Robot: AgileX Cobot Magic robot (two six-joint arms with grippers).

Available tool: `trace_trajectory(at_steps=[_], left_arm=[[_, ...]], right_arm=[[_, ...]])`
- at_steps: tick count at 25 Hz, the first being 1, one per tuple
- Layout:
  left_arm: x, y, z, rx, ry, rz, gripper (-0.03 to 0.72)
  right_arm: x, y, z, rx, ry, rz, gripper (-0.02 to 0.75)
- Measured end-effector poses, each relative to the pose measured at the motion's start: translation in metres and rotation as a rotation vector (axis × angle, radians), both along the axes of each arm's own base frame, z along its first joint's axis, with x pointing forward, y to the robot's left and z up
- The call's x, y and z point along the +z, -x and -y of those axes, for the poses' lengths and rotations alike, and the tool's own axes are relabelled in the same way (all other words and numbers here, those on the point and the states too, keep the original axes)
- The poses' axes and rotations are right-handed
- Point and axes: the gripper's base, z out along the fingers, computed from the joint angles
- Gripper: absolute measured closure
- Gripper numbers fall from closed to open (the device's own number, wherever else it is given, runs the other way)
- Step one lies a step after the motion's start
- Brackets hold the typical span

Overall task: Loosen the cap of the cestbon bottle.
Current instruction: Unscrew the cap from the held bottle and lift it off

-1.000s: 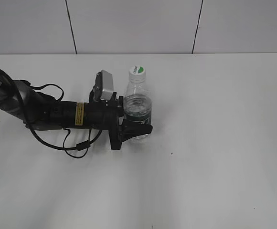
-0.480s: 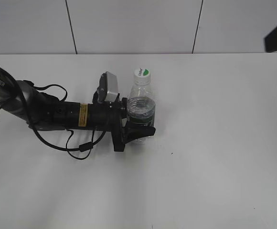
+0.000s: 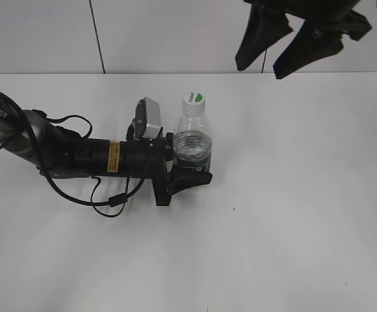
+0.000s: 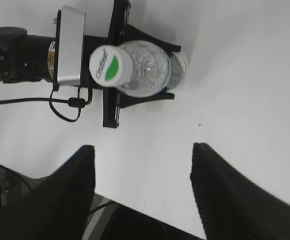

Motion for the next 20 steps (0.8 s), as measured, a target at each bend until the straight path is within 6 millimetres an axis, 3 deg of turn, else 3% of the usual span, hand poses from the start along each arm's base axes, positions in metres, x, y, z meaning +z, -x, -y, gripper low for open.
trace_trajectory(at_steps=[10, 20], left_arm=[[-0.001, -0.002, -0.001, 0.022, -0.015, -0.001, 0.284], [-0.001, -0.004, 0.0, 0.042, -0.022, -0.003, 0.284]], right_arm=[[-0.019, -0.048, -0.05, -0.06, 0.071, 0.015, 0.29], [-0.046, -0.053, -0.075, -0.112, 0.083, -0.071, 0.298]])
